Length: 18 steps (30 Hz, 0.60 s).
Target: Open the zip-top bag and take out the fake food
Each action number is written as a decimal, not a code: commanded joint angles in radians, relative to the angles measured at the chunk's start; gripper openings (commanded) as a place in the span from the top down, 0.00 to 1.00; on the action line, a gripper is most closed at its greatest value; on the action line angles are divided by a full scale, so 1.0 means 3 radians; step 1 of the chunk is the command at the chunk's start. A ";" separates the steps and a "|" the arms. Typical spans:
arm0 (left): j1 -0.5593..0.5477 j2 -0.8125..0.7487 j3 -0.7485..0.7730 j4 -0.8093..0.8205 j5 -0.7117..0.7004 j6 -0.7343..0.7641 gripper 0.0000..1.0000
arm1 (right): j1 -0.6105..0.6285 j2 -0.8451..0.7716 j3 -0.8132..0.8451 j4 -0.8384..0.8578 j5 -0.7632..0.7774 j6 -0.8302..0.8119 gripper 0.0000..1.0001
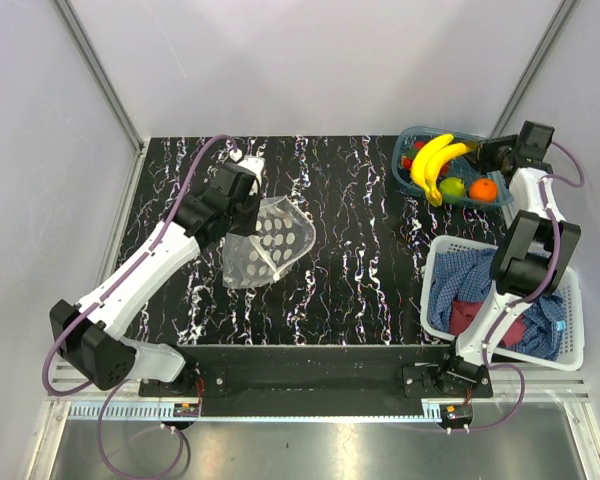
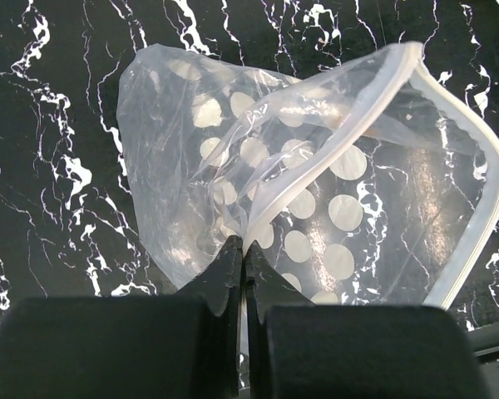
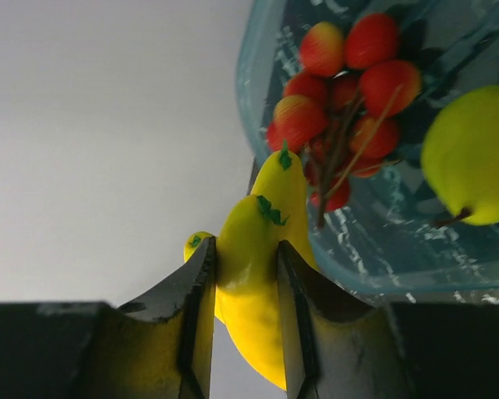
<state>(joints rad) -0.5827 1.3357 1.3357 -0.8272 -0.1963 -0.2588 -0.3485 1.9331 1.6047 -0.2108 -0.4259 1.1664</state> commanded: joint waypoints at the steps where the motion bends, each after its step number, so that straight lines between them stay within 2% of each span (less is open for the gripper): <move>1: 0.0010 0.0062 0.0160 0.0196 -0.0005 0.0137 1.00 | -0.0065 0.0172 0.0291 -0.0212 0.0269 -0.0078 1.00; 5: 0.0010 0.0078 0.0175 0.0196 0.0025 0.0137 1.00 | -0.0142 0.0321 0.0327 -0.0330 0.0463 -0.0145 0.96; 10: 0.0015 0.0103 0.0211 0.0180 0.0071 0.0121 1.00 | -0.0249 0.0566 0.0571 -0.0371 0.0510 -0.0176 0.97; 14: 0.0015 0.0144 0.0272 0.0150 0.0122 0.0086 1.00 | -0.0260 0.0653 0.0756 -0.0447 0.0382 -0.0033 1.00; 18: 0.0020 0.0170 0.0328 0.0134 0.0133 0.0045 1.00 | -0.0265 0.0567 0.0761 -0.0473 0.0560 0.0197 1.00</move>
<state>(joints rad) -0.5827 1.3792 1.3785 -0.8143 -0.1795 -0.2363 -0.4217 2.1254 1.7802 -0.3470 -0.3218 1.1625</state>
